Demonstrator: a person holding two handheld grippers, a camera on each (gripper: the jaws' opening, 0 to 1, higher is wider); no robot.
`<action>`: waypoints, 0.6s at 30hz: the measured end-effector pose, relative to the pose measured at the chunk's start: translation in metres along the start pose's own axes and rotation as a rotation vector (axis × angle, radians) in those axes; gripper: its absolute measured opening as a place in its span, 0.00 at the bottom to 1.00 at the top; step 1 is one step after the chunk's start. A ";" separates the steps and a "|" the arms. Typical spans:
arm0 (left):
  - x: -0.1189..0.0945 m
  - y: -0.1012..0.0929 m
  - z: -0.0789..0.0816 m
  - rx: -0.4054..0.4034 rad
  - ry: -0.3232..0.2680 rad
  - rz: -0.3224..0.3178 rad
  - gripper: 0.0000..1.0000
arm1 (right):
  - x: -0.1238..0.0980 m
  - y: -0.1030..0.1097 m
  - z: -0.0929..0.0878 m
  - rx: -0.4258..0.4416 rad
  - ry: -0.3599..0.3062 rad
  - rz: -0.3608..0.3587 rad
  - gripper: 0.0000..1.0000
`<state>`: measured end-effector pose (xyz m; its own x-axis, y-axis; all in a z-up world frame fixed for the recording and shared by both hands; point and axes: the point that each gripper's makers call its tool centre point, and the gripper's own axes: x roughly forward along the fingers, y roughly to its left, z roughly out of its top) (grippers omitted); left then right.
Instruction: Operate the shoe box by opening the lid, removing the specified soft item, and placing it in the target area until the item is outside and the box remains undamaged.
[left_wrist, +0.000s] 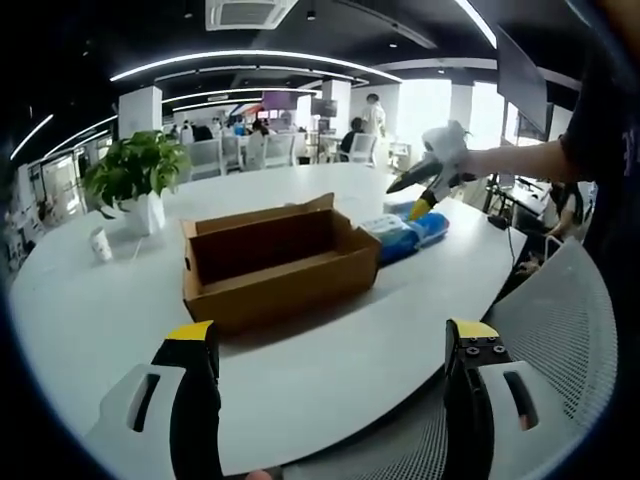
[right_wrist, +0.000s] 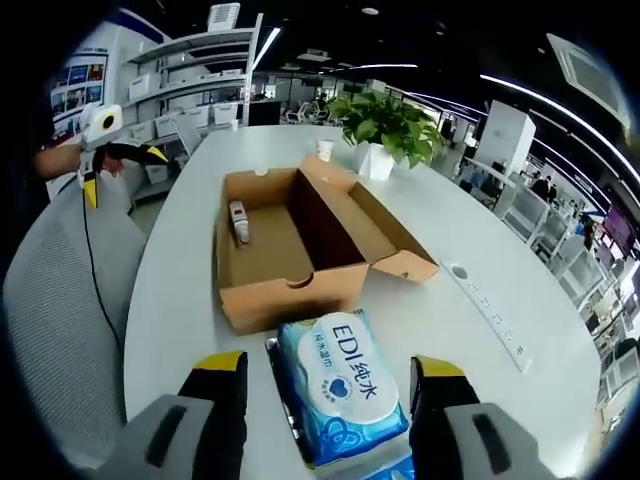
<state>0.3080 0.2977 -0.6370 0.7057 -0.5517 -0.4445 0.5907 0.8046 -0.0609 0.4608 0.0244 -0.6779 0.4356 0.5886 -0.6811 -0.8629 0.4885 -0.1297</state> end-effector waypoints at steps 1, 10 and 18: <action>0.000 0.000 0.000 0.000 0.000 0.000 0.93 | 0.001 0.000 0.001 -0.001 -0.002 0.001 0.64; 0.000 0.000 -0.001 0.003 0.003 0.000 0.93 | 0.010 0.005 0.011 -0.015 -0.022 0.021 0.64; 0.000 0.001 -0.001 0.004 0.004 0.002 0.93 | 0.020 0.009 0.020 -0.037 -0.031 0.046 0.63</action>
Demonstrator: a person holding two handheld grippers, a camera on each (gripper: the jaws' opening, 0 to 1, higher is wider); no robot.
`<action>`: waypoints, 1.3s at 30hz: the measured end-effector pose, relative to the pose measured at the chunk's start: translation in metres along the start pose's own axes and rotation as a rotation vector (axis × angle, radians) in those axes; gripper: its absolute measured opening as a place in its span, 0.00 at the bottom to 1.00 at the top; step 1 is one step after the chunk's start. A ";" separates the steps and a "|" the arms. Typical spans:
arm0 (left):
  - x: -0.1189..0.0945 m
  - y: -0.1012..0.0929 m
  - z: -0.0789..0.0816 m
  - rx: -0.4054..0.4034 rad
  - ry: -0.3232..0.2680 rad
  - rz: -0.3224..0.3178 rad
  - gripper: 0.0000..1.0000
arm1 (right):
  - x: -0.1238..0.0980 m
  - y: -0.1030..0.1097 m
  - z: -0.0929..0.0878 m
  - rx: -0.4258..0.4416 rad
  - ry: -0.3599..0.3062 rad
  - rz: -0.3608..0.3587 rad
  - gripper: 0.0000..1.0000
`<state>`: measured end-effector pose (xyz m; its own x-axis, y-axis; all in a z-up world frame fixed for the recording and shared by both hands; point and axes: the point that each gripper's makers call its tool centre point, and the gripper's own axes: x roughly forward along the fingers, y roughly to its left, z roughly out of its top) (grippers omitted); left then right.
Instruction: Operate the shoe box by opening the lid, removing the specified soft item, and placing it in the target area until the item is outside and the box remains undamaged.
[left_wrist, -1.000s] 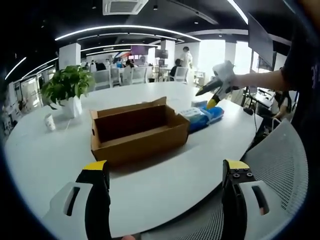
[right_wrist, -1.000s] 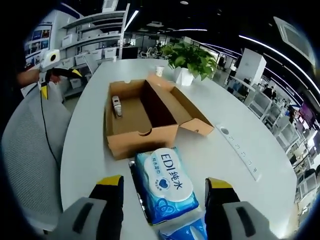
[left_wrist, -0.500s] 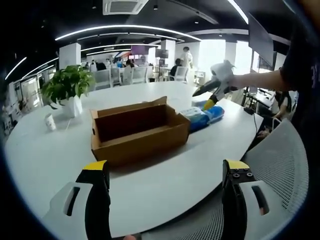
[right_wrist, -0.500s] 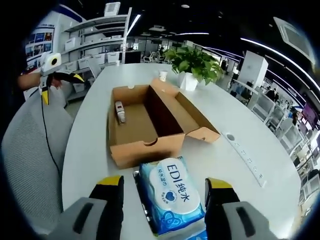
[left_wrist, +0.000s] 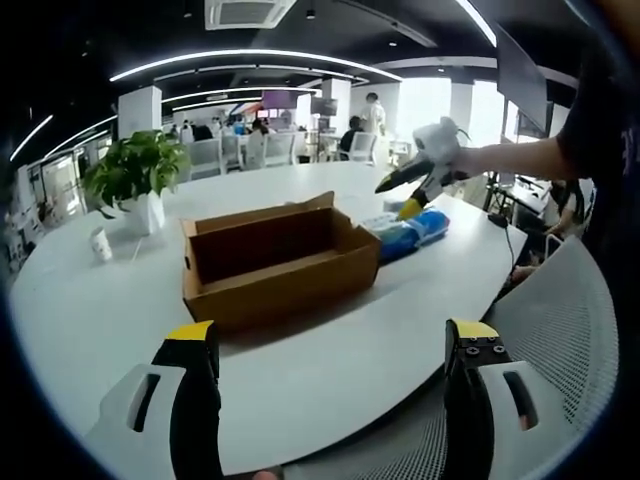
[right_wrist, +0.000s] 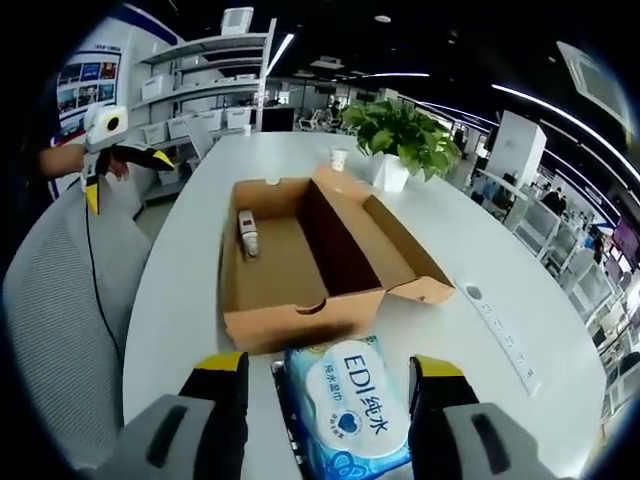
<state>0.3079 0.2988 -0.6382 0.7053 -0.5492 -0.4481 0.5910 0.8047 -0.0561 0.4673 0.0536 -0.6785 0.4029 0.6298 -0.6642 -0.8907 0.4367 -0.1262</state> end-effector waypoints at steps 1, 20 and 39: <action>0.000 0.000 0.000 0.001 0.002 0.000 0.93 | 0.001 0.000 0.000 -0.001 0.001 0.003 0.63; 0.000 0.000 -0.001 -0.001 0.002 0.002 0.93 | 0.022 0.011 0.016 -0.033 -0.005 0.049 0.61; 0.001 -0.001 -0.002 -0.002 0.009 -0.005 0.93 | 0.044 0.024 0.027 -0.074 0.012 0.095 0.60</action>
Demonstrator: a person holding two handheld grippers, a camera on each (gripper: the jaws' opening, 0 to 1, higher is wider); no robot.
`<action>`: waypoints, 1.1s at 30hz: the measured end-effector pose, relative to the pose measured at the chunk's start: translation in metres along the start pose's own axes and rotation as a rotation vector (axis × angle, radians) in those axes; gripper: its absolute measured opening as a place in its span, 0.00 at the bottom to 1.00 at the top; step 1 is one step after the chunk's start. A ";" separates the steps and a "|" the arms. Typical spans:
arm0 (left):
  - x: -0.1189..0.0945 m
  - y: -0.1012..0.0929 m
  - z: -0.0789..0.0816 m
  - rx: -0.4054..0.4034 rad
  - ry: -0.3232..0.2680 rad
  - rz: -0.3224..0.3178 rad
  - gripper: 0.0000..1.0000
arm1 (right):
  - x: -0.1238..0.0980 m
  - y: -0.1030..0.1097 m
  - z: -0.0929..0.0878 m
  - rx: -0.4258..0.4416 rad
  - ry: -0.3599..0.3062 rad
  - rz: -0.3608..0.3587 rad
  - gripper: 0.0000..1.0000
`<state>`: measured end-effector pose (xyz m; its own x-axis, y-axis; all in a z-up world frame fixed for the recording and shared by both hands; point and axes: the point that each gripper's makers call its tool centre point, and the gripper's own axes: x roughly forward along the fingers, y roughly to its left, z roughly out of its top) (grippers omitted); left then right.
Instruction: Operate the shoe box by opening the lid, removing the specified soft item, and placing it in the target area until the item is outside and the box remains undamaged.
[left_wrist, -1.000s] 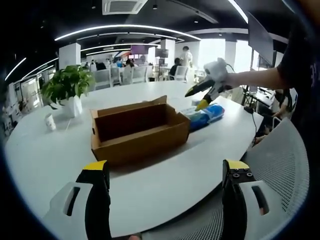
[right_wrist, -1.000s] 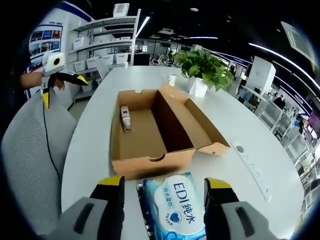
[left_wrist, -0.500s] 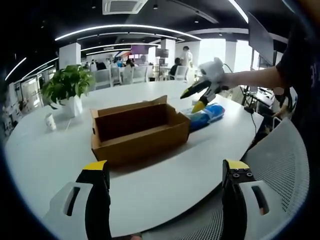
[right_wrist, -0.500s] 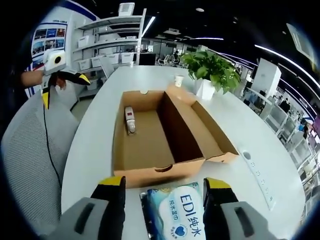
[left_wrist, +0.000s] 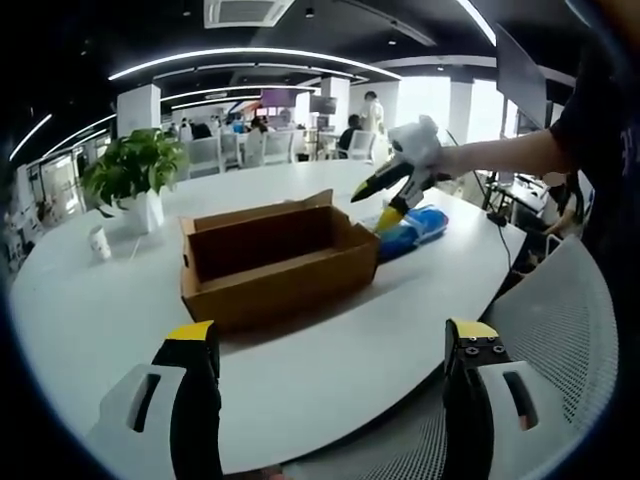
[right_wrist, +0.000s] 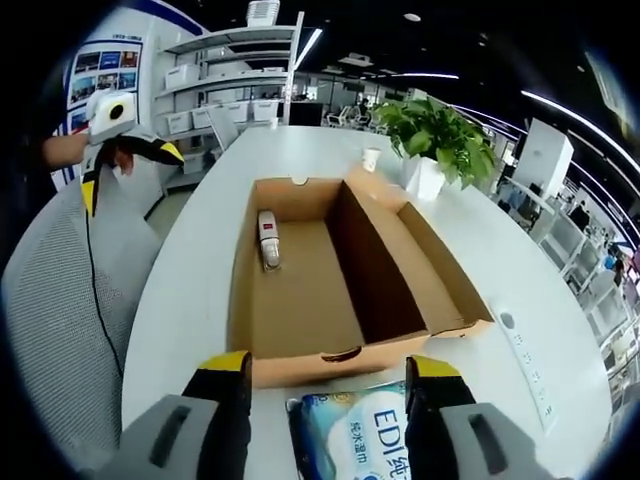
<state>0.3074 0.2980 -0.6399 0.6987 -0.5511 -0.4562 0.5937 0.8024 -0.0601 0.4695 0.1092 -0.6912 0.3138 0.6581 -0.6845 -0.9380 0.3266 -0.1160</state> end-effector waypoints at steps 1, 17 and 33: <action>0.000 0.000 0.000 0.000 0.000 0.000 0.93 | 0.001 0.000 0.001 -0.001 -0.001 0.001 0.60; 0.001 -0.004 -0.002 0.006 0.013 -0.015 0.92 | 0.023 0.005 0.012 -0.017 -0.002 0.026 0.58; 0.001 -0.004 -0.005 -0.002 0.026 -0.026 0.92 | 0.043 0.017 0.019 -0.034 0.001 0.060 0.56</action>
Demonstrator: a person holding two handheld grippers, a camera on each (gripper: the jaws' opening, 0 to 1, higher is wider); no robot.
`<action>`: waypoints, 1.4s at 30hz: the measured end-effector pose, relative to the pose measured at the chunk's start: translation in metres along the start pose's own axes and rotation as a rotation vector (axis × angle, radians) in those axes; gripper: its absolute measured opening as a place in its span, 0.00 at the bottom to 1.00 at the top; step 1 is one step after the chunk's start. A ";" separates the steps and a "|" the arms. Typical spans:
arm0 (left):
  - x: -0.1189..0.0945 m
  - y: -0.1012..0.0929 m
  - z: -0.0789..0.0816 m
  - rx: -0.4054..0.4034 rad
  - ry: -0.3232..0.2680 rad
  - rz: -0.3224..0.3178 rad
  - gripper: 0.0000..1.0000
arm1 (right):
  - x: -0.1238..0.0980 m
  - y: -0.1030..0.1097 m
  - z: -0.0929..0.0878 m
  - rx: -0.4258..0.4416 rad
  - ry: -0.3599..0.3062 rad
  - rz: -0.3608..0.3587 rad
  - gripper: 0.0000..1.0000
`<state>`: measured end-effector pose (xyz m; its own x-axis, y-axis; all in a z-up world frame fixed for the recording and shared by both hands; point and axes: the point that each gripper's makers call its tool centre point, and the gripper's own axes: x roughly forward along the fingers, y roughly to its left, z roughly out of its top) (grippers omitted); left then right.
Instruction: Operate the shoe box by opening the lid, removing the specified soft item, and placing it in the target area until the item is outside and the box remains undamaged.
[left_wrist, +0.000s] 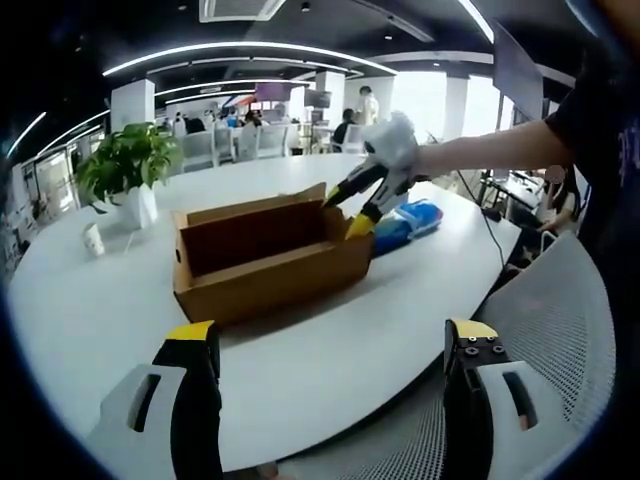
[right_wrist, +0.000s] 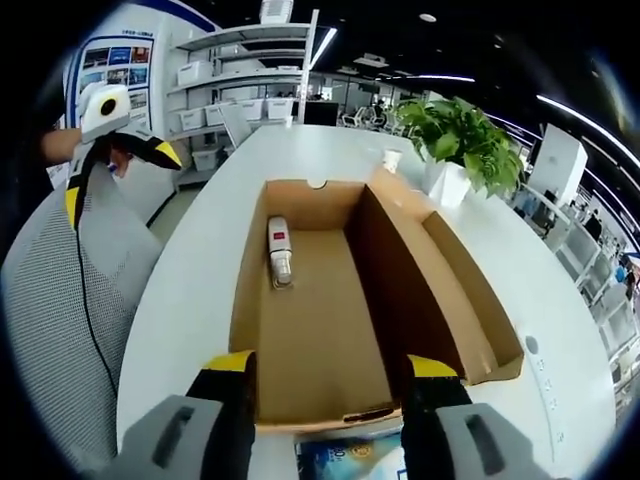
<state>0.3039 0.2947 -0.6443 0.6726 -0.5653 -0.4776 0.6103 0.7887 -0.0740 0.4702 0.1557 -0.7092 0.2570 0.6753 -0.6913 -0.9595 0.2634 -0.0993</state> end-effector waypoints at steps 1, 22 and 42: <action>0.000 0.000 0.000 -0.001 0.000 0.001 0.92 | 0.002 0.001 0.001 -0.004 0.002 0.005 0.56; 0.000 0.002 -0.002 -0.012 0.005 0.009 0.92 | 0.033 0.006 0.008 -0.039 0.023 0.096 0.55; 0.000 0.007 0.000 -0.033 -0.006 0.025 0.92 | 0.061 0.010 0.025 -0.021 -0.026 0.136 0.53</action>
<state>0.3085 0.2998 -0.6449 0.6900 -0.5468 -0.4741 0.5793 0.8100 -0.0912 0.4793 0.2163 -0.7344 0.1274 0.7217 -0.6804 -0.9878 0.1543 -0.0214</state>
